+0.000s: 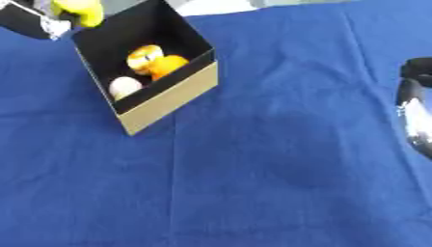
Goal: Pick up objects on the table and place them in the box.
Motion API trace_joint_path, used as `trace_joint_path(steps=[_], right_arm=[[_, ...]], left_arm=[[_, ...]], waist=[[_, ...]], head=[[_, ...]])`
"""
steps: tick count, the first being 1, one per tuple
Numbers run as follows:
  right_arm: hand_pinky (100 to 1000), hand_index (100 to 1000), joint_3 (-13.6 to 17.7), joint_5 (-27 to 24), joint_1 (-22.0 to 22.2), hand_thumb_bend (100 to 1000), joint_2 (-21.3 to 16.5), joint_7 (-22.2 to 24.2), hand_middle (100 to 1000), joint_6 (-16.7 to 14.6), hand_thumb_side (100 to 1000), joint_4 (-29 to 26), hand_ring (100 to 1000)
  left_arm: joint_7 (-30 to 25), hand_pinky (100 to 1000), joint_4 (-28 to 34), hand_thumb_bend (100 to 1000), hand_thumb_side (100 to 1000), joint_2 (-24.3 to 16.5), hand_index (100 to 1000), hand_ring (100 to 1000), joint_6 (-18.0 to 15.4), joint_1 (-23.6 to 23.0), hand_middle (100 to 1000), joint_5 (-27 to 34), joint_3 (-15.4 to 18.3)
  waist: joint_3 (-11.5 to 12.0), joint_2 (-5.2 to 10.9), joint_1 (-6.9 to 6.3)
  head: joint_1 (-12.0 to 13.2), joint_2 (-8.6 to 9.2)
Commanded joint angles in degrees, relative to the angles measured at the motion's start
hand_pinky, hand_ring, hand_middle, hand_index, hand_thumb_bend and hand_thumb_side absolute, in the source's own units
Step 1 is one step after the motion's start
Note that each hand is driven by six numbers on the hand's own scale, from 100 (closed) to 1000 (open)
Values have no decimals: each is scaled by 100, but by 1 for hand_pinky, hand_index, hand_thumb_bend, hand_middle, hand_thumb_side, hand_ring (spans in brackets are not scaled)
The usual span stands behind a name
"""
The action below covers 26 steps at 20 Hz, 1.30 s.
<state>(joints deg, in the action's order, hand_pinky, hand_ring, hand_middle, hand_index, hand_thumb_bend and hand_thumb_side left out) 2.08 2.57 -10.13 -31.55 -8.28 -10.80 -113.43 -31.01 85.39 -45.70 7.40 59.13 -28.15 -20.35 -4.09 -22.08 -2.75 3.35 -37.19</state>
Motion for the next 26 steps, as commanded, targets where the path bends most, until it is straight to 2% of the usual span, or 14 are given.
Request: trace_joint_path(steps=[1, 5, 6, 7, 9, 10, 11, 12, 13, 16, 22, 26], right_arm=[[725, 722, 21, -45, -72, 168, -133, 20, 592, -9, 369, -116, 754], [724, 722, 16, -65, -103, 167, -119, 36, 591, -6, 370, -116, 754], [724, 721, 16, -69, -108, 167, -116, 37, 591, -3, 370, -116, 754], [724, 721, 15, -73, -114, 167, -110, 39, 591, -2, 369, -116, 754], [723, 721, 11, -82, -125, 167, -98, 45, 591, 0, 369, -116, 753], [723, 721, 9, -88, -133, 167, -91, 48, 591, 1, 369, -116, 753], [723, 720, 6, -93, -139, 167, -86, 52, 590, 3, 369, -116, 753], [723, 720, 5, -98, -143, 167, -80, 55, 590, 5, 369, -116, 753], [722, 720, 7, -102, -143, 167, -73, 55, 590, 8, 369, -116, 752], [722, 720, 11, -110, -138, 167, -64, 51, 590, 18, 370, -116, 752], [723, 720, 16, -127, -136, 169, -88, 57, 590, 12, 366, -116, 752], [724, 720, 37, -145, -104, 171, -105, 53, 591, 1, 363, -116, 753]], left_arm=[[-80, 732, -130, 163, 100, 11, 733, 631, 46, 152, 569, 136, -15], [-131, 723, -354, 230, 100, 160, 732, 625, 108, 175, 565, 198, -43], [-131, 721, -403, 228, 100, 188, 732, 623, 111, 175, 564, 196, -46], [-120, 719, -452, 183, 100, 221, 731, 621, 112, 177, 563, 194, -41], [-70, 726, -562, 184, 100, 295, 740, 630, 101, 180, 571, 181, -32], [-45, 733, -621, 207, 100, 329, 747, 639, 88, 180, 579, 179, -31], [-23, 753, -681, 282, 100, 357, 771, 663, 66, 177, 605, 178, -31], [-6, 767, -735, 317, 100, 376, 784, 680, 36, 172, 624, 169, -34], [7, 790, -775, 387, 100, 385, 818, 716, 3, 166, 675, 149, -34], [49, 807, -834, 436, 100, 391, 846, 743, -96, 148, 717, 71, -19], [65, 812, -720, 442, 100, 329, 858, 752, -170, 33, 736, 121, 3], [96, 802, -383, 377, 100, 229, 847, 733, -120, -97, 703, 364, 60]], waist=[[-29, 96, 5], [-85, 82, -15], [-99, 79, -20], [-112, 75, -25], [-136, 70, -35], [-146, 68, -40], [-155, 66, -45], [-161, 64, -49], [-164, 63, -53], [-159, 71, -59], [-138, 136, -43], [-94, 226, -15]], head=[[27, 107], [49, 138], [52, 145], [53, 151], [56, 165], [61, 171], [62, 178], [62, 182], [58, 179], [48, 156], [35, 86], [11, 22]])
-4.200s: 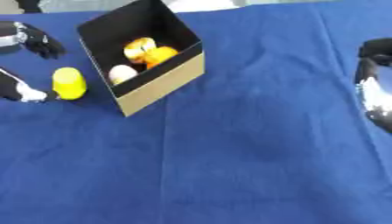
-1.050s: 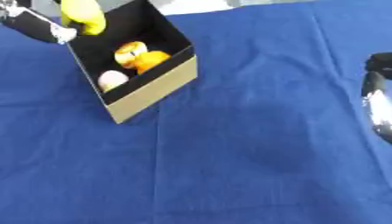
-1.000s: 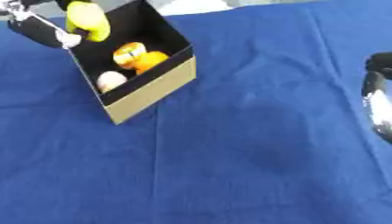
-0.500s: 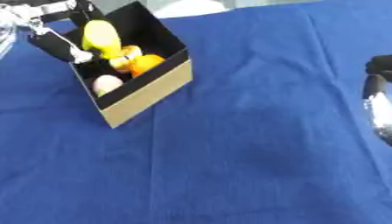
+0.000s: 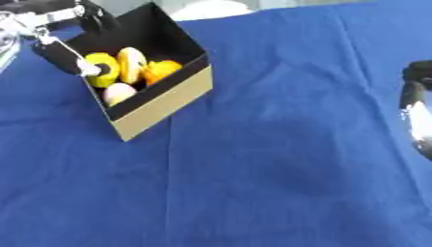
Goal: Pick up objects on the table and place them in the box.
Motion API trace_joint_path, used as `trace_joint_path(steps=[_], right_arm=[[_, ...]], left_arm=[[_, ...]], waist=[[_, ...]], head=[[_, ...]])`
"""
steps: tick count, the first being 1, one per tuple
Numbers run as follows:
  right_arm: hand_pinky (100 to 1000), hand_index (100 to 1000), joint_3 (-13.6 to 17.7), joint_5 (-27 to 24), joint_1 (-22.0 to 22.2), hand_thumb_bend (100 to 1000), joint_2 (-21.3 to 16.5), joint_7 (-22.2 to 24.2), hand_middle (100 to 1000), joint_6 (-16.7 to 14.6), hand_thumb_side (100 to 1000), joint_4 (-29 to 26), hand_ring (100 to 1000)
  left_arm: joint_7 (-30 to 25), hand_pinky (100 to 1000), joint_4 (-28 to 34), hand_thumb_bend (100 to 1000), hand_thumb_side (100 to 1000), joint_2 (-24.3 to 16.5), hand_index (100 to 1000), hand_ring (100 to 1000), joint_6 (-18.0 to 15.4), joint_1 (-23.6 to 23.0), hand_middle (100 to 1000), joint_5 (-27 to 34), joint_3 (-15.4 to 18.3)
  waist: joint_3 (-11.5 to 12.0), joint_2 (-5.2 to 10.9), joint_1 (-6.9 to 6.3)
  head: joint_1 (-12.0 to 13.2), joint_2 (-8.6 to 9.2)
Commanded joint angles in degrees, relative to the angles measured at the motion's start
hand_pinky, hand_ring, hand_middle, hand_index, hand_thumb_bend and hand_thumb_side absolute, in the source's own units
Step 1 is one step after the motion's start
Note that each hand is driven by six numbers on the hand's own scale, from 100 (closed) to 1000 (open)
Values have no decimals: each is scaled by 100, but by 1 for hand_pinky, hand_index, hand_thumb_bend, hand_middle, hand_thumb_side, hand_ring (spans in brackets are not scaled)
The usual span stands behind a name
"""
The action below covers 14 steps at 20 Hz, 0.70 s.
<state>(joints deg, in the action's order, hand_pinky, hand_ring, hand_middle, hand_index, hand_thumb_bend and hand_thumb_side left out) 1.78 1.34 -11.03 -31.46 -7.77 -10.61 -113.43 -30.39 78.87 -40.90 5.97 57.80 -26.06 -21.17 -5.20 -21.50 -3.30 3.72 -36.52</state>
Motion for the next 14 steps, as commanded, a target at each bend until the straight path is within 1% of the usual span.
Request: trace_joint_path(steps=[1, 4, 5, 7, 10, 11, 12, 14], right_arm=[[724, 720, 74, -25, -2, 172, -118, 0, 591, -21, 362, -116, 753], [724, 720, 104, -23, 52, 176, -141, -15, 592, -26, 357, -116, 753], [725, 720, 114, -21, 66, 176, -146, -20, 592, -29, 356, -116, 753], [725, 720, 142, -11, 109, 177, -146, -41, 592, -33, 354, -116, 753], [725, 721, 191, 21, 178, 188, -125, -90, 592, -56, 355, -116, 753], [726, 721, 197, 30, 190, 176, -116, -101, 593, -63, 354, -116, 753], [725, 720, 202, 38, 201, 175, -104, -107, 593, -68, 354, -116, 753], [725, 721, 214, 52, 210, 174, -78, -123, 593, -71, 354, -116, 753]], left_arm=[[54, 799, 379, 358, 100, -282, 839, 724, 59, -3, 690, 231, 166], [195, 791, 1005, 304, 100, -453, 830, 705, 159, -292, 664, 555, 378], [272, 786, 1286, 265, 100, -530, 824, 693, 215, -449, 648, 658, 486], [514, 781, 1966, 221, 100, -699, 816, 679, 363, -900, 632, 863, 777], [971, 775, 3045, 172, 100, -894, 804, 664, 623, -1816, 614, 1084, 1240], [1113, 770, 3321, 133, 100, -916, 796, 655, 660, -2104, 605, 1117, 1359], [1265, 768, 3449, 118, 100, -893, 793, 651, 605, -2368, 601, 1135, 1466], [1577, 761, 3543, 100, 100, -785, 788, 640, 379, -2826, 595, 1114, 1636]], waist=[[33, 189, 45], [134, 281, 64], [164, 305, 67], [235, 350, 80], [361, 400, 112], [394, 410, 125], [430, 418, 140], [485, 427, 174]], head=[[-35, -62], [-100, -142], [-124, -160], [-189, -194], [-308, -233], [-336, -243], [-362, -254], [-398, -283]])
